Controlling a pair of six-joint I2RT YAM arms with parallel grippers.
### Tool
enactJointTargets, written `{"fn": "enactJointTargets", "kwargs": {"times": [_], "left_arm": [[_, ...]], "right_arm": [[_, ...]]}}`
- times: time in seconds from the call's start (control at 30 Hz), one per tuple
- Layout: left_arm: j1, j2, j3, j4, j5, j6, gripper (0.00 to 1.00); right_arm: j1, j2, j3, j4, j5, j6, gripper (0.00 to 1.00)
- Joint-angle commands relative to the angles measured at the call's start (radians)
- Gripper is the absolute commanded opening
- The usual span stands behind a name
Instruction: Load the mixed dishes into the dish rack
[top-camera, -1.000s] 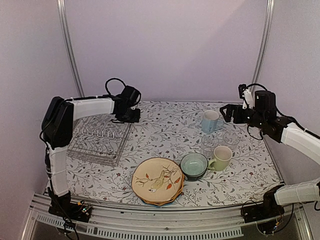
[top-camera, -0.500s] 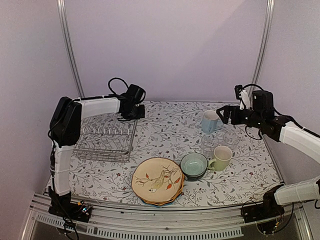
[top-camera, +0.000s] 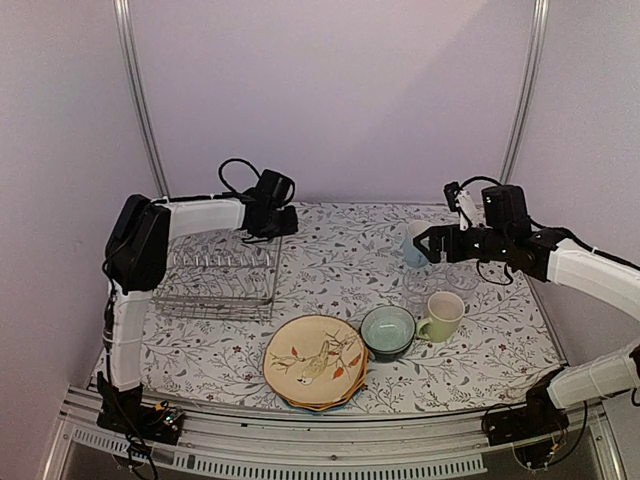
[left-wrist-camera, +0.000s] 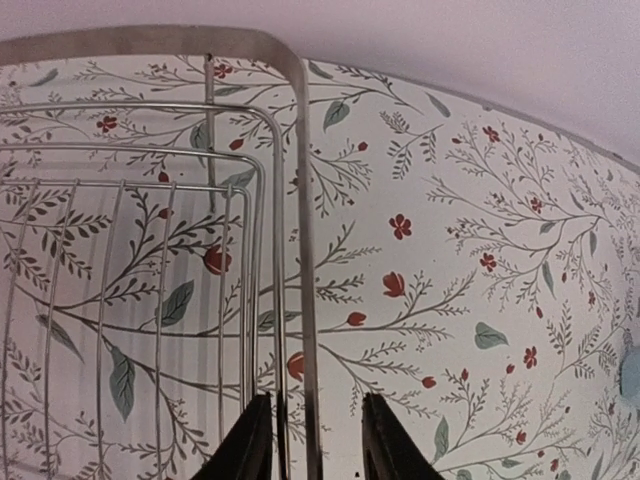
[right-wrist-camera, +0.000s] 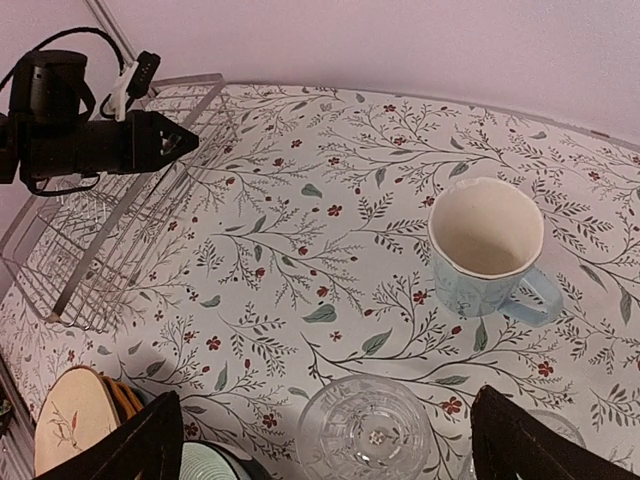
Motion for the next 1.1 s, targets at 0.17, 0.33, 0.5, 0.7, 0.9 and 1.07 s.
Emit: {"fn": "enactJointTargets", "kwargs": {"times": [0.17,0.33,0.5,0.7,0.9,1.07], "left_arm": [[-0.026,-0.089,-0.119,0.076,0.084,0.033,0.64],[-0.032,-0.224,-0.226,0.116,0.074,0.072,0.87],[-0.084,-0.407,-0.374,0.16,0.007,0.183,0.91],[-0.222,-0.642,-0.612,0.206,-0.061,0.254,0.9],[-0.364,-0.857,-0.817,0.129,-0.024,0.129,0.87],[-0.494,-0.949,-0.907,0.031,-0.052,0.015,0.83]], "right_arm": [[0.123,0.046,0.072,-0.092,-0.004,-0.058,0.99],[0.241,0.119,0.133,-0.167,-0.058,-0.097,0.96],[0.373,0.25,0.222,-0.255,-0.099,-0.126,0.88],[0.447,0.41,0.311,-0.321,-0.182,-0.141,0.73],[0.481,0.498,0.345,-0.361,-0.211,-0.154,0.62],[0.486,0.541,0.37,-0.372,-0.217,-0.155,0.53]]}}
